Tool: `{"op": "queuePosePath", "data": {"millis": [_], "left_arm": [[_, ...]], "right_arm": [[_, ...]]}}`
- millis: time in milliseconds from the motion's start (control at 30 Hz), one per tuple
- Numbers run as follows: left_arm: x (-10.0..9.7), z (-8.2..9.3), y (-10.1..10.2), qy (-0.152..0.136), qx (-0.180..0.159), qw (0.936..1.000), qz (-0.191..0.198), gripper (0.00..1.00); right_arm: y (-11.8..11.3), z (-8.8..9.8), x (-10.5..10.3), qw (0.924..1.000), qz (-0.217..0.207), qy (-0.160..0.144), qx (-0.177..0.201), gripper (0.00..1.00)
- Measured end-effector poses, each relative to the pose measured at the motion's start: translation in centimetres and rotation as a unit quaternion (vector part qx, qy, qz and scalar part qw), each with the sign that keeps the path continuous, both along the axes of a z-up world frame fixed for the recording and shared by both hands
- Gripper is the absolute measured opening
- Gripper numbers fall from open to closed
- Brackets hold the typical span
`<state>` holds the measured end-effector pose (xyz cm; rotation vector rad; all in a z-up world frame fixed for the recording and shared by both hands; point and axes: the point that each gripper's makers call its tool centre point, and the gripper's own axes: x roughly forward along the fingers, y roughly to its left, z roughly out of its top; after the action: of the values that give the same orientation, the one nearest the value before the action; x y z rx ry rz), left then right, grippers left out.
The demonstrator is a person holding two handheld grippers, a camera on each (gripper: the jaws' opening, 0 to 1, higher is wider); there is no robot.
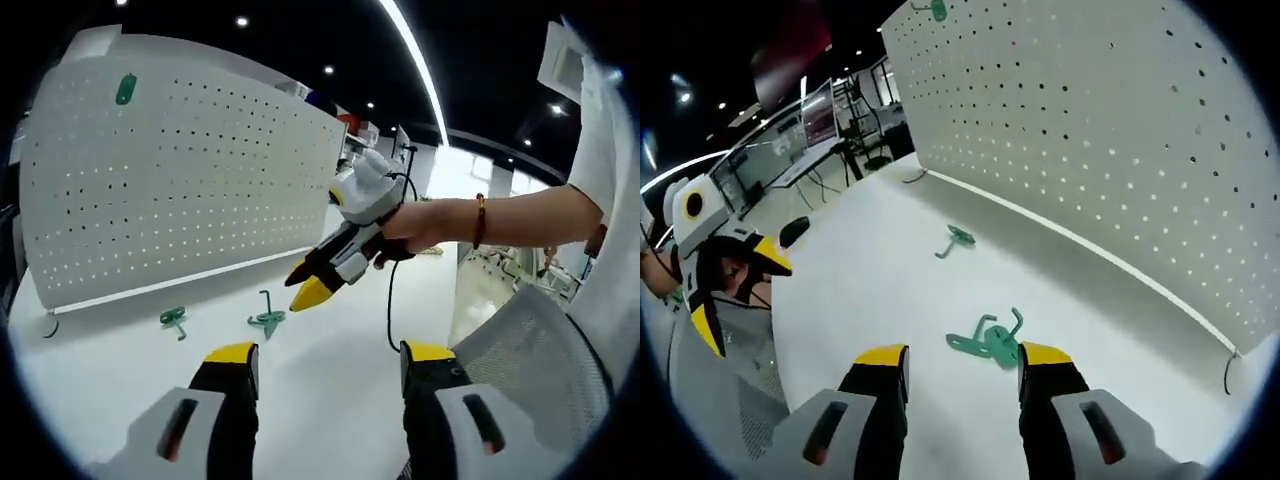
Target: Insert the hook assembly into the mounting plate slot until the hook locks in place.
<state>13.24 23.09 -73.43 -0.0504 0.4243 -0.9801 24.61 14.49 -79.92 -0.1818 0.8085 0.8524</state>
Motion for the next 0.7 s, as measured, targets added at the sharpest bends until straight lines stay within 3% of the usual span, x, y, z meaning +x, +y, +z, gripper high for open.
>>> {"op": "queuePosePath", "data": {"millis": [700], "left_arm": [[0.3, -0.7, 0.6, 0.013, -0.006, 0.9998, 0.013, 0.58]], "right_arm": [[-0.4, -1.5, 1.4, 0.9979, 0.045, 0.029, -0.036, 0.41]]}}
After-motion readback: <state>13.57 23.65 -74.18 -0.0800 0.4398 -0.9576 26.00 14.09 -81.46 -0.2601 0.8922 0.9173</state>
